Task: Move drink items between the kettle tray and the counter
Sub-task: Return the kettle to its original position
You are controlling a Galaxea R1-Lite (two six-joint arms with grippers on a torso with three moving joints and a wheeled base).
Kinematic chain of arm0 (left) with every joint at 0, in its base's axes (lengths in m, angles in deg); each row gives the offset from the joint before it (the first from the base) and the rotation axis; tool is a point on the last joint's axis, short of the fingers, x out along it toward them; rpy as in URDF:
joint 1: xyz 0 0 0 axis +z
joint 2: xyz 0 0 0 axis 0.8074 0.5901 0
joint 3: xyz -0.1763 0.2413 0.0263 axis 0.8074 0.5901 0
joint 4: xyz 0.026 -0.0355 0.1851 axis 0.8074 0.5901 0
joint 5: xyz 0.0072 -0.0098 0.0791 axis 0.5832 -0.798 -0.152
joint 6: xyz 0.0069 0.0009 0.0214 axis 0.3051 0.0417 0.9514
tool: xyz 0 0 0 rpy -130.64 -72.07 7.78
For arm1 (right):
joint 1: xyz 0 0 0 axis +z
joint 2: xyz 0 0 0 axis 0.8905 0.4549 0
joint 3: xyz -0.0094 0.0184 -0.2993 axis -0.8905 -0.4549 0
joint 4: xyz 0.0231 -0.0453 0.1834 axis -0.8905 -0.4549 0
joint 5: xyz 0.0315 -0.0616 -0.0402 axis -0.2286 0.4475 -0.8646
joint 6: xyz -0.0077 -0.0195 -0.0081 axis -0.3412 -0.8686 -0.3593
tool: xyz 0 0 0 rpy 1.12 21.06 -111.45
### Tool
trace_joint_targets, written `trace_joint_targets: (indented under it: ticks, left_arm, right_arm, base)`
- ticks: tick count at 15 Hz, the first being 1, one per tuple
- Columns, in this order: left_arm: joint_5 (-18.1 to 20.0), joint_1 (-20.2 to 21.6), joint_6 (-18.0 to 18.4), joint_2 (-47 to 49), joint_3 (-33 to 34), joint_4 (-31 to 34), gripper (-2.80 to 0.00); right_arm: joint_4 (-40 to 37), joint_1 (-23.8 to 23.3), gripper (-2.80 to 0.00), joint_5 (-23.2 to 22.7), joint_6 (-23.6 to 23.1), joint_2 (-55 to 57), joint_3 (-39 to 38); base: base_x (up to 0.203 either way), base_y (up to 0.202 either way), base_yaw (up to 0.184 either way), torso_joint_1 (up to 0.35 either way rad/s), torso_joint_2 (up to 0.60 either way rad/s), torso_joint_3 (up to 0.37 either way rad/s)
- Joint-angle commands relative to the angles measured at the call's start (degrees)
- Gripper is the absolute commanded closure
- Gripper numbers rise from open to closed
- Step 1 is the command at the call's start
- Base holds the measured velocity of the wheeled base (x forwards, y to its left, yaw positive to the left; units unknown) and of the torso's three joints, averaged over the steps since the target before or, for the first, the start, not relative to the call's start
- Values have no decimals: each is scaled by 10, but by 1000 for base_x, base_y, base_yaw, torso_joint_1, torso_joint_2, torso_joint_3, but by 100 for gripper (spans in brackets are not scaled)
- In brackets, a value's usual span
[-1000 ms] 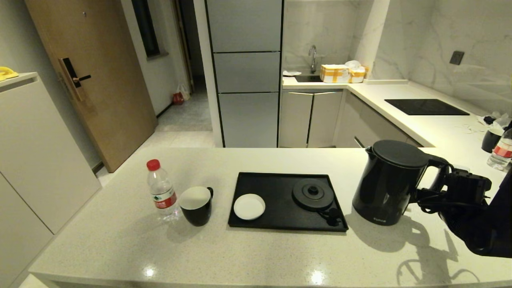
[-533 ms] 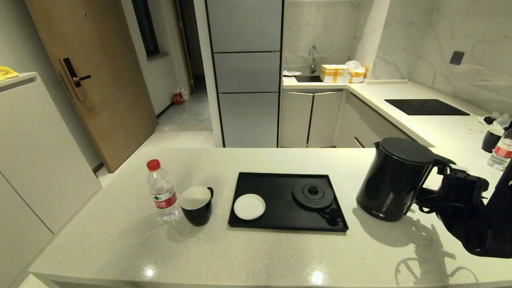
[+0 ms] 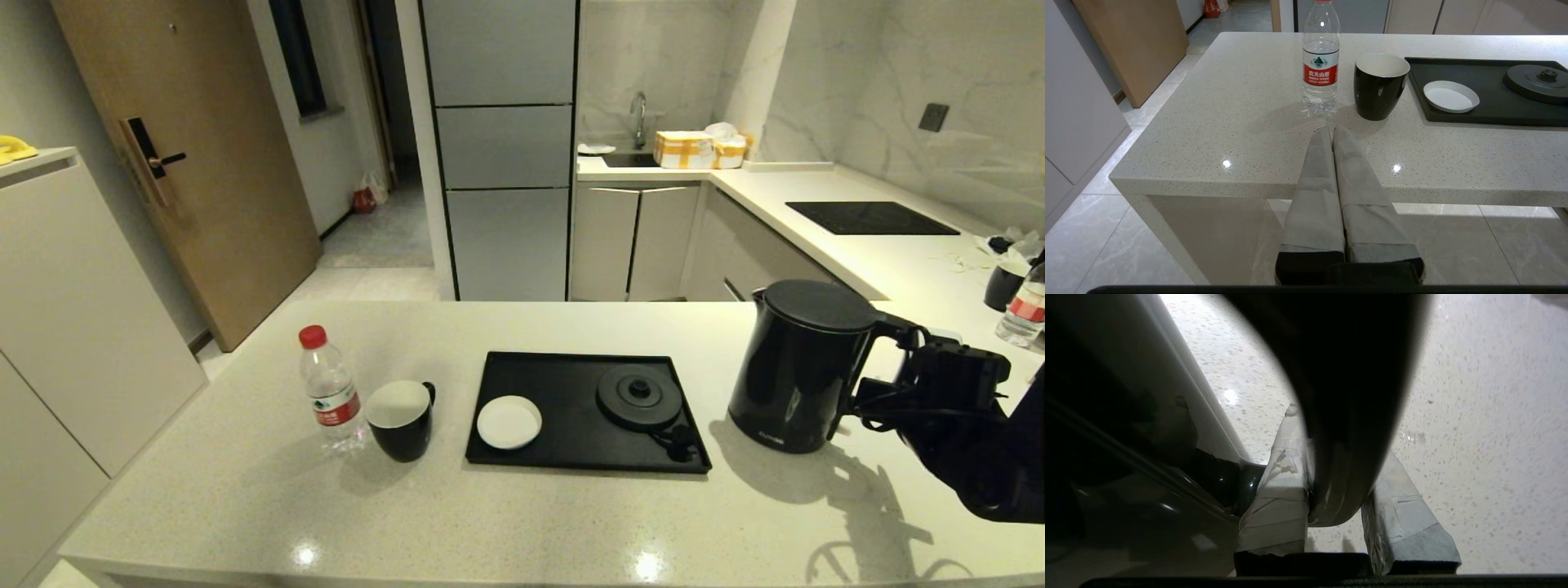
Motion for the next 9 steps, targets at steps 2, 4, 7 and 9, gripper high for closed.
trace_joint_targets:
  ticks: [2,4,7,9]
  left_arm:
    - [0,0,0,0,0,0,0]
    - [0,0,0,0,0,0,0]
    - [0,0,0,0,0,0,0]
    - [0,0,0,0,0,0,0]
  right_arm:
    - [-35,21,0,1,1,-88,0]
    - [-55,33,0,2,1,-94,2]
    - [-56,40,0,3,3,-92,-4]
    - [-56,40,0,3,6,-86,-3]
  base:
    - [0,0,0,0,0,0]
    - [0,0,0,0,0,0]
    - [0,0,0,0,0,0]
    - [0,0,0,0,0,0]
